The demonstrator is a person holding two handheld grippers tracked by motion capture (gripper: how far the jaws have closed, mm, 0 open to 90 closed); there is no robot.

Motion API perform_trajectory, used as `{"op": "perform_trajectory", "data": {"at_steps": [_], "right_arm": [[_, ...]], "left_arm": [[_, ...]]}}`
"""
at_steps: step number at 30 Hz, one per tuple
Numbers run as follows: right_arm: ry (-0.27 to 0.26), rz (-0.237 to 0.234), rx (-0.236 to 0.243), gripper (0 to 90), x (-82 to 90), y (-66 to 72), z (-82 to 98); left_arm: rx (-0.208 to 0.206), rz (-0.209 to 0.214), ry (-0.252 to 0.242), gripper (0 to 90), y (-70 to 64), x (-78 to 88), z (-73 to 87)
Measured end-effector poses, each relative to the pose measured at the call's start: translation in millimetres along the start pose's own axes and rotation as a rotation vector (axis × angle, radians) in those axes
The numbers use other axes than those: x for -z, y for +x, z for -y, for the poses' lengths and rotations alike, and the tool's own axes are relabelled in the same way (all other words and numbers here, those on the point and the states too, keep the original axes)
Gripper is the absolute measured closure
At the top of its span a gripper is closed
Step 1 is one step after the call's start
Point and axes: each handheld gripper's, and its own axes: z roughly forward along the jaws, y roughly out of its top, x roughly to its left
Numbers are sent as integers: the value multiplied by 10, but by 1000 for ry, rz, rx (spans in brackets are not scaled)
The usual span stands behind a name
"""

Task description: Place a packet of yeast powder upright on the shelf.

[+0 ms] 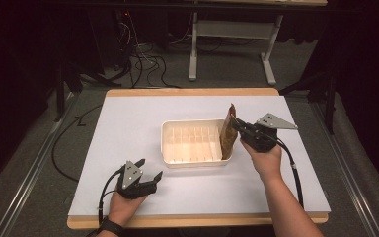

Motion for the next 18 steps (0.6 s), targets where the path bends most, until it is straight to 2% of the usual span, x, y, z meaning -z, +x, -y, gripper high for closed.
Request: {"op": "perform_trajectory", "data": {"at_steps": [1, 11, 16, 18], "right_arm": [[2, -11, -4, 776, -3, -5, -8], [6, -4, -22, 698, 1, -23, -40], [4, 3, -27, 631, 2, -30, -46], [1, -13, -31, 588, -2, -36, -45]], "left_arm": [[1, 0, 0, 236, 0, 0, 0], [0, 3, 0, 236, 2, 1, 0], [1, 3, 0, 235, 2, 1, 0], [0, 3, 0, 235, 2, 0, 0]]}}
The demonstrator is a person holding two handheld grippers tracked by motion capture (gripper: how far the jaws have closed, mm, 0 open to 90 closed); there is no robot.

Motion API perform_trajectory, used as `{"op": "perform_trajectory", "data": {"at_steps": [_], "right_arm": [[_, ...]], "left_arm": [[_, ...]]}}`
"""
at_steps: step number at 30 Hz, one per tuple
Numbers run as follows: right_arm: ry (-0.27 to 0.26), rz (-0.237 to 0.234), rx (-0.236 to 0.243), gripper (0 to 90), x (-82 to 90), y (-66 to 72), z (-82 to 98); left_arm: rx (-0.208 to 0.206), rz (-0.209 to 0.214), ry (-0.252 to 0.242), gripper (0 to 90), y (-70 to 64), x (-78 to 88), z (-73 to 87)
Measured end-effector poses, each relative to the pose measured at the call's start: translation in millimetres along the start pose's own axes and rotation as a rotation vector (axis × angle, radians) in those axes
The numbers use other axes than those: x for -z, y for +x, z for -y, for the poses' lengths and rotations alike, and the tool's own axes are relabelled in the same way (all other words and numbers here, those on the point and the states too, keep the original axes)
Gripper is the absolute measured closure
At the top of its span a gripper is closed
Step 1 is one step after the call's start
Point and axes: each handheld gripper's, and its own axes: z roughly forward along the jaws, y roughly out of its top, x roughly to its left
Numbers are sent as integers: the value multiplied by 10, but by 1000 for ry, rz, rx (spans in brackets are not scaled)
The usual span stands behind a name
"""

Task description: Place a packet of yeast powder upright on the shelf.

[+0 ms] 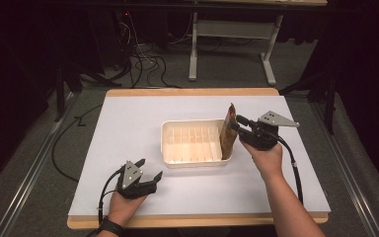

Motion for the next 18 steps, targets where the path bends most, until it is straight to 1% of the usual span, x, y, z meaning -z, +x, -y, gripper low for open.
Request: {"op": "perform_trajectory", "data": {"at_steps": [4, 6, 7, 8, 12, 16, 18], "right_arm": [[-1, 3, 1, 508, 7, 4, -3], [-3, 2, -9, 460, 18, 4, -6], [-2, 12, -14, 389, 33, 14, -11], [-2, 12, -14, 389, 33, 14, -11], [9, 17, -12, 265, 65, 60, -11], [18, 17, -2, 228, 116, 106, 3], [18, 15, -9, 221, 154, 127, 15]], "left_arm": [[1, 0, 0, 235, 1, 0, 0], [0, 0, 1, 235, 0, -1, 0], [0, 0, 0, 235, 0, -1, 0], [0, 0, 1, 235, 1, 0, 0], [1, 0, -1, 235, -1, 2, 1], [3, 2, -2, 235, 2, 0, 1], [5, 4, -1, 235, 5, 0, 1]]}}
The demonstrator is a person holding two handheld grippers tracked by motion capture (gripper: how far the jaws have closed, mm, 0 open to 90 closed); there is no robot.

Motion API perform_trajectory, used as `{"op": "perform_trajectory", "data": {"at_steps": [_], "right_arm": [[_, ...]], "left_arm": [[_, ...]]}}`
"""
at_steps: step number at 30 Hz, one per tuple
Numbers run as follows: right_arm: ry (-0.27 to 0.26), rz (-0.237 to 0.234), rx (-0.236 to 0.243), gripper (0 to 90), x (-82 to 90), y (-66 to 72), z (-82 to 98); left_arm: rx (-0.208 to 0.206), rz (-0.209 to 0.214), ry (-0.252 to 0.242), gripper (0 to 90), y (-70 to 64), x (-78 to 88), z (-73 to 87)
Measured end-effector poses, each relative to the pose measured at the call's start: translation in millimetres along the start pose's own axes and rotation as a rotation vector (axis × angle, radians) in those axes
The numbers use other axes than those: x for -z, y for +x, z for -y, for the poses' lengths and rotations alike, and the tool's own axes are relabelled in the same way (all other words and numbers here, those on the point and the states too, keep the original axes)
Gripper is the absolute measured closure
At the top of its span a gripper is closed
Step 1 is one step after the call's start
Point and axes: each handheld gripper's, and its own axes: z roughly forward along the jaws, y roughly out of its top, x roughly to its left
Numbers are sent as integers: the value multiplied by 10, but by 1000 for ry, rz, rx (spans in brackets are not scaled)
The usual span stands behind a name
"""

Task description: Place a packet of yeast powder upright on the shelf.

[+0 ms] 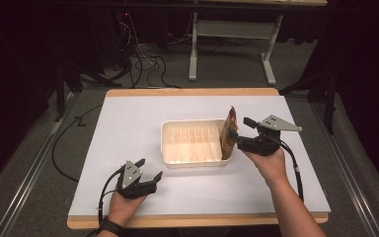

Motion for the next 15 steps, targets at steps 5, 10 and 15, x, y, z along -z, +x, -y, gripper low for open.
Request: {"op": "perform_trajectory", "data": {"at_steps": [5, 10, 15], "right_arm": [[-1, 11, 10, 217, 125, 34, 53], [-2, 18, 12, 217, 265, 42, 147], [9, 36, 27, 218, 401, 29, 301]], "left_arm": [[1, 1, 0, 236, 1, 1, 0], [4, 1, -1, 235, 3, 2, 0], [4, 0, -3, 236, 3, 3, 1]]}}
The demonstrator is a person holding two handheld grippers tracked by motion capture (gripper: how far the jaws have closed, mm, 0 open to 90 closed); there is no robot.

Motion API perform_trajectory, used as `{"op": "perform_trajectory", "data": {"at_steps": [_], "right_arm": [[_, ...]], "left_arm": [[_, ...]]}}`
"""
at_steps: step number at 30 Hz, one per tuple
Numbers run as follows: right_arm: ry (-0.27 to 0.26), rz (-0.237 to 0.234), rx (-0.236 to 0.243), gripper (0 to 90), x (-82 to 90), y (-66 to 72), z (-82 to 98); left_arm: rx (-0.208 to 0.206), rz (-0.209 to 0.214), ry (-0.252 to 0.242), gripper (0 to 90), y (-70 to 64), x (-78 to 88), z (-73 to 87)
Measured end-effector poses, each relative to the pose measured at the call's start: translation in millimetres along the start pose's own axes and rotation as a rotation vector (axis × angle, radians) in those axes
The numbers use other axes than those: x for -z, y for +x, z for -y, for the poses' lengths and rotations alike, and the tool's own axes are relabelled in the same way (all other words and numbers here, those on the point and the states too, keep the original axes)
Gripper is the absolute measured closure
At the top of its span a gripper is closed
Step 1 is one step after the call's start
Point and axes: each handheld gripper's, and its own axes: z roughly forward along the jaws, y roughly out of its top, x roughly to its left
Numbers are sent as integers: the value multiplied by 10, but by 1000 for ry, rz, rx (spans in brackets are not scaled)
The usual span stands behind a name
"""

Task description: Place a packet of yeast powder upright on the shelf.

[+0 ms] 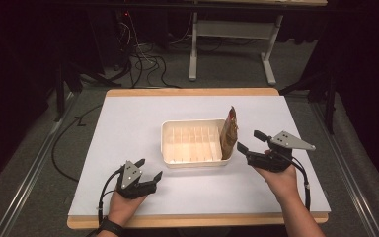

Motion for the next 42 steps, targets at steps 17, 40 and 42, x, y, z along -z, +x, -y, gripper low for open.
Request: {"op": "perform_trajectory", "data": {"at_steps": [17, 40, 42], "right_arm": [[23, 137, -2, 178, 417, -243, 751], [58, 217, -29, 169, 534, -354, 1074], [41, 221, -27, 168, 558, -361, 1056]], "left_arm": [[-2, 3, -2, 236, -2, 1, 1], [0, 12, 5, 236, 0, -6, -3], [3, 9, 3, 232, -1, -2, -2]]}}
